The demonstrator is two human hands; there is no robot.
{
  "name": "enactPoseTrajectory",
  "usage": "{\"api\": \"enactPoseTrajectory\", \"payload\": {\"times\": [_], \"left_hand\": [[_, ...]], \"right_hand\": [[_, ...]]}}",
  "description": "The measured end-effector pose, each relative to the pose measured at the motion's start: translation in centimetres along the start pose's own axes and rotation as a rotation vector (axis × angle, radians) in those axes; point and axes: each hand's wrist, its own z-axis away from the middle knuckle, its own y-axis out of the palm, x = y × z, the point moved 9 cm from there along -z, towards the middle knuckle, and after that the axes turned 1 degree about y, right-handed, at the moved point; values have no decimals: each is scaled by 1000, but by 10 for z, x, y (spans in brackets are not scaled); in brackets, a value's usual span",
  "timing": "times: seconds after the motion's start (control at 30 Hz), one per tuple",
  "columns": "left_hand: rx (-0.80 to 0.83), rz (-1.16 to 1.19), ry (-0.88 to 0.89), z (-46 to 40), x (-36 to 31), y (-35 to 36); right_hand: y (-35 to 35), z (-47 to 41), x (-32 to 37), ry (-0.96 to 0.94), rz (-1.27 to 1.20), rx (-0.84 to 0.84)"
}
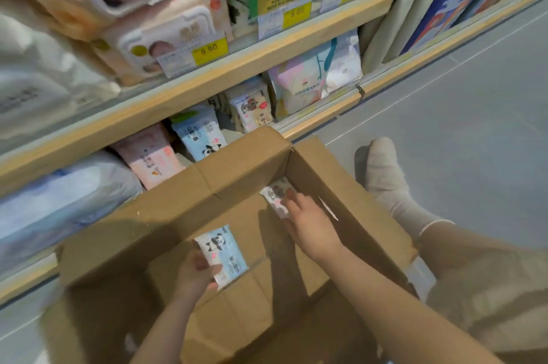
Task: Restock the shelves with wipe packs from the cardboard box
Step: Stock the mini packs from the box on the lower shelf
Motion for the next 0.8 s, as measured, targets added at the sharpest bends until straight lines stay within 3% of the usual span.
{"api": "enactPoseTrajectory", "payload": {"times": [0.07, 0.23, 0.4, 0.8], "left_hand": [[4, 27, -29, 2, 7, -3], [69, 29, -22, -2, 15, -1], [97, -32, -18, -9, 23, -2], [66, -114, 171, 23, -19, -18]], "right_hand": [[27, -9, -23, 199, -141, 116], [79, -24, -53, 415, -105, 323], [92, -24, -53, 533, -166, 223], [74, -6, -28, 545, -320, 284]]}}
